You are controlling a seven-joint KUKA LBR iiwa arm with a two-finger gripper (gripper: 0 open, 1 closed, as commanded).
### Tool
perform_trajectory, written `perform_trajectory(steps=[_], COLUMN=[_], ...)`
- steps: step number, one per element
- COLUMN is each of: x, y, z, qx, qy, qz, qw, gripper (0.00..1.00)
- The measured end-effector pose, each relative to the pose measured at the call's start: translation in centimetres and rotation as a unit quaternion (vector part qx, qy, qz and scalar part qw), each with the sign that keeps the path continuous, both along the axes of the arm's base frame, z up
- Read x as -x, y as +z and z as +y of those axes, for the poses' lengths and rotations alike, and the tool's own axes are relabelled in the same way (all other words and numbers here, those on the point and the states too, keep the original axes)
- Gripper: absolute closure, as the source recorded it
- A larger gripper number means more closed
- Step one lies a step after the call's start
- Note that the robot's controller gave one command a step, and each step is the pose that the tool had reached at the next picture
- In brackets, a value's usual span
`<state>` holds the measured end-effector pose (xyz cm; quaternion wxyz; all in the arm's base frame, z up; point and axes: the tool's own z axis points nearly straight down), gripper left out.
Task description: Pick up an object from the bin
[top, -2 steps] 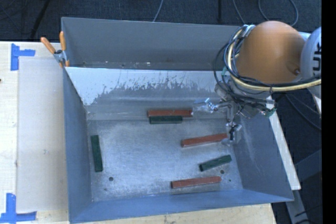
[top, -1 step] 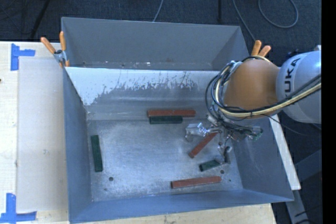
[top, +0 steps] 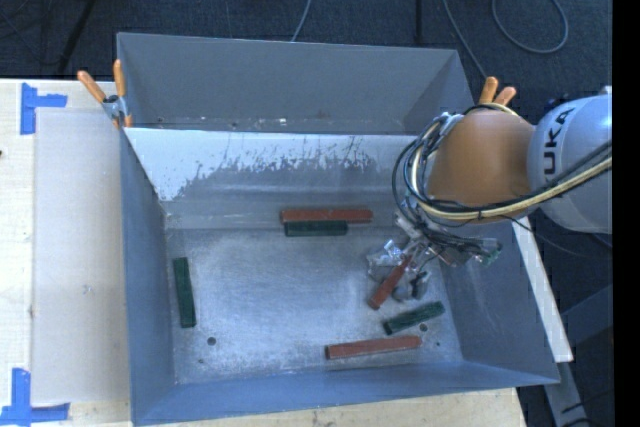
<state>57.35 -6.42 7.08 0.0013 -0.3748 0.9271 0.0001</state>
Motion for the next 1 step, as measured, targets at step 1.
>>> perform_trajectory(steps=[1], x=[0.76], y=[13.72], z=[0.52], qx=[0.001], qy=[0.015], qz=[-0.0027], qw=[0.9999], gripper=[1.0])
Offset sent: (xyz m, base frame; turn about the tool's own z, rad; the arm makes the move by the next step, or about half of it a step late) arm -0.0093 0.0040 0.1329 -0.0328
